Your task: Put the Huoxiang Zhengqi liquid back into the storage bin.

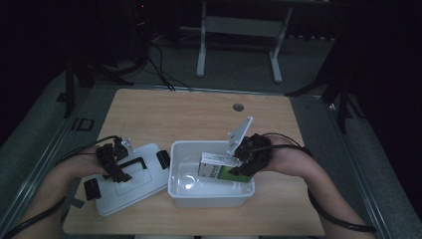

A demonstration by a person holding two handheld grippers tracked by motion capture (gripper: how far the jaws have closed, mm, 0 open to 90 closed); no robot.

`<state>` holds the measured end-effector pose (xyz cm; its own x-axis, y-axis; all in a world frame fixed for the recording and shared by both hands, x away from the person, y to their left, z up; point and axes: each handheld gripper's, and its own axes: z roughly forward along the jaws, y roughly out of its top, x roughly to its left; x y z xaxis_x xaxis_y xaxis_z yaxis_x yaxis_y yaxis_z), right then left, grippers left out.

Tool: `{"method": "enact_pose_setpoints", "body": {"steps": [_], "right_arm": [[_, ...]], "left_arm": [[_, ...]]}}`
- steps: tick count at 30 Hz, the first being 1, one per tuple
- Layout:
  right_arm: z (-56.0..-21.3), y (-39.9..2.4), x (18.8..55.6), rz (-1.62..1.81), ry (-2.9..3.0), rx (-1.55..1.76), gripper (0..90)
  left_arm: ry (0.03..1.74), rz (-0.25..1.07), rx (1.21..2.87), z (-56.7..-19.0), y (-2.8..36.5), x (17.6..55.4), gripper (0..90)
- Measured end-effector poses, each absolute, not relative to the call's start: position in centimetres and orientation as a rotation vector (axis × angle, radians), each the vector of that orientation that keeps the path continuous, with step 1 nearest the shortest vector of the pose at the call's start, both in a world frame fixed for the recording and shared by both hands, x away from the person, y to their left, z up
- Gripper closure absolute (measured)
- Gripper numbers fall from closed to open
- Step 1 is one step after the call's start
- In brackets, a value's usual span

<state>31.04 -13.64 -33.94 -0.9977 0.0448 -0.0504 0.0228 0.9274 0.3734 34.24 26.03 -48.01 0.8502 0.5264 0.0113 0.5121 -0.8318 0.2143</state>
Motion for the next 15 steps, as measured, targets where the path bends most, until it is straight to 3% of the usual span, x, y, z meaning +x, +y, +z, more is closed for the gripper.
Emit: {"method": "enact_pose_setpoints", "body": {"steps": [15], "right_arm": [[-38.5,-12.0,31.4,0.511,3.103,0.008,63.2]], "left_arm": [[0.798,0.108,2.819,-48.0,26.0,34.2,14.6]]}}
